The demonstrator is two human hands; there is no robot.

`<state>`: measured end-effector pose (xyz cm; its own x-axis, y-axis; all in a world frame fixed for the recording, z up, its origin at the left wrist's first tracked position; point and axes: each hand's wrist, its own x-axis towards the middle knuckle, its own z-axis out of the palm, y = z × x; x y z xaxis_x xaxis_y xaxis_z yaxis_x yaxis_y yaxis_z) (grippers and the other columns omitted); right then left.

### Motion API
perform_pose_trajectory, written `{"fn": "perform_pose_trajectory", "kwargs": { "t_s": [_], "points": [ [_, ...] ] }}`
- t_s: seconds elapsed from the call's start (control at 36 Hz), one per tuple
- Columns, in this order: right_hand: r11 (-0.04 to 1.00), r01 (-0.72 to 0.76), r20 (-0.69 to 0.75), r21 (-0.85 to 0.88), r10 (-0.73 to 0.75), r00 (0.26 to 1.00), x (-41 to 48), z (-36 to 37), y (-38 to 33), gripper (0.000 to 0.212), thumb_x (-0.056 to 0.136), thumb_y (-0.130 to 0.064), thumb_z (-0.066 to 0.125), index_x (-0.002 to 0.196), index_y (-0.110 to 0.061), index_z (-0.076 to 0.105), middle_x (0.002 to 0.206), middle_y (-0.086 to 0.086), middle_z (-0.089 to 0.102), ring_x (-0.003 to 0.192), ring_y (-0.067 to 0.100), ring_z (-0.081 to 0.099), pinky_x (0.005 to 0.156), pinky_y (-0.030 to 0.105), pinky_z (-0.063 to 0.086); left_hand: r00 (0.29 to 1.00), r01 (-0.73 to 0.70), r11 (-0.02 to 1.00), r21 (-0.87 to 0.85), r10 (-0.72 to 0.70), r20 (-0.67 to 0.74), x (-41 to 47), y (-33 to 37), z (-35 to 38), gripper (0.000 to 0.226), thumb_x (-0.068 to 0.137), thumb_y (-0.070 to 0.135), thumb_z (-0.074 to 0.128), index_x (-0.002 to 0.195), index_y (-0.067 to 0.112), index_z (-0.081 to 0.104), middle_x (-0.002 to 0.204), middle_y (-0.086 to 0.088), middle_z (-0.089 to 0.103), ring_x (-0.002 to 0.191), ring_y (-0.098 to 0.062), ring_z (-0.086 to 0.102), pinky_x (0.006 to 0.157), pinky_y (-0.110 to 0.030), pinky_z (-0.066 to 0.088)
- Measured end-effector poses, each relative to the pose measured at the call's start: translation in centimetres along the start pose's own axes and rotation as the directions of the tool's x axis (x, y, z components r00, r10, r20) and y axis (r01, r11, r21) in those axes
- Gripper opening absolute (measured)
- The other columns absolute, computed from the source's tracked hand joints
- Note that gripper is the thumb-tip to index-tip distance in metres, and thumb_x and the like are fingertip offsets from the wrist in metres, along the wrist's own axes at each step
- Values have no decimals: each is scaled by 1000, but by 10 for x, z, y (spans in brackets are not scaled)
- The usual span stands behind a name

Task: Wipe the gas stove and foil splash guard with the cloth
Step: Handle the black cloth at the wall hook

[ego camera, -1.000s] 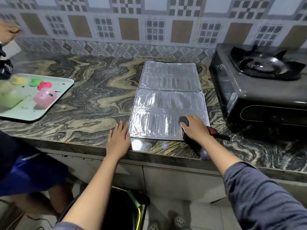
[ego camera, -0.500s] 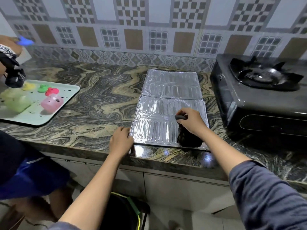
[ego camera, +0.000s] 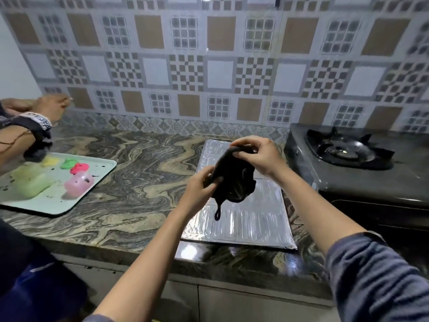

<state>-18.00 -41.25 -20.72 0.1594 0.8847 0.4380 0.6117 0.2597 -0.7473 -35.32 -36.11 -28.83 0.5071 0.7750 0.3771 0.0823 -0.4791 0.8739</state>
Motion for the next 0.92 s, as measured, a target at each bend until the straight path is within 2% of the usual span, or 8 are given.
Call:
{"fn": "perform_pose_trajectory", "kwargs": {
  "t_s": [0.14, 0.31, 0.39, 0.44, 0.5, 0.64, 0.75, 0.92],
  "points": [
    [999, 9, -67, -49, -12, 998, 6, -22, 5, 24, 76, -8, 72, 98, -17, 71, 93, 1, 63, 90, 12, 57, 73, 4, 41, 996, -3, 991, -137, -10, -88, 14, 2, 3, 20, 83, 7, 67, 101, 16, 68, 89, -2, 69, 81, -3, 62, 76, -24, 48],
    [994, -40, -165, -105, 22, 986, 10, -47, 27, 26, 75, -6, 73, 100, -10, 72, 92, 4, 64, 92, 19, 60, 81, 26, 47, 997, -27, 987, -159, 16, -71, 45, 13, 11, 32, 81, 5, 68, 90, 35, 70, 83, 21, 73, 85, 1, 66, 80, -18, 51],
    [988, -63, -228, -141, 30, 973, 19, -59, 41, 25, 74, -9, 74, 98, -15, 73, 85, -4, 64, 87, 16, 61, 76, 20, 45, 996, -61, 990, -124, 52, -73, 67, 18, 20, 33, 81, 5, 68, 91, 36, 71, 84, 22, 73, 87, 2, 67, 80, -15, 49],
    [988, -82, -256, -135, 45, 966, 28, -68, 48, 24, 75, -8, 74, 98, -13, 73, 80, -11, 60, 78, 8, 57, 68, 6, 40, 995, -71, 991, -113, 63, -73, 83, 21, 27, 29, 82, 6, 68, 94, 32, 72, 86, 18, 73, 88, 1, 67, 81, -16, 50],
    [986, -87, -296, -142, 42, 954, 40, -79, 54, 23, 75, -8, 73, 98, -11, 73, 79, -10, 60, 76, 5, 56, 66, 3, 39, 994, -89, 992, -87, 82, -75, 103, 27, 34, 25, 83, 8, 67, 99, 25, 73, 93, 11, 73, 92, -2, 68, 84, -19, 51],
    [984, -81, -392, -159, 12, 920, 82, -108, 70, 20, 76, -12, 73, 96, -13, 73, 93, 5, 69, 92, 20, 63, 84, 31, 51, 984, -142, 990, -6, 140, -113, 162, 48, 50, 27, 84, 12, 67, 100, 33, 70, 92, 14, 71, 86, 6, 66, 79, -13, 53],
    [989, -45, -472, -143, -29, 881, 125, -134, 70, 20, 77, -7, 71, 97, -8, 73, 98, 9, 69, 91, 17, 61, 82, 23, 46, 972, -163, 985, 51, 170, -165, 219, 68, 63, 23, 85, 8, 65, 107, 11, 71, 99, 0, 71, 84, 1, 65, 75, -7, 51],
    [992, 18, -581, -124, -88, 809, 200, -170, 70, 20, 79, -8, 70, 99, -5, 71, 101, 12, 69, 94, 21, 63, 84, 19, 43, 941, -203, 966, 158, 237, -243, 307, 103, 72, 23, 88, 14, 60, 109, 16, 71, 100, 1, 71, 89, -5, 64, 72, -5, 49]
  ]
}}
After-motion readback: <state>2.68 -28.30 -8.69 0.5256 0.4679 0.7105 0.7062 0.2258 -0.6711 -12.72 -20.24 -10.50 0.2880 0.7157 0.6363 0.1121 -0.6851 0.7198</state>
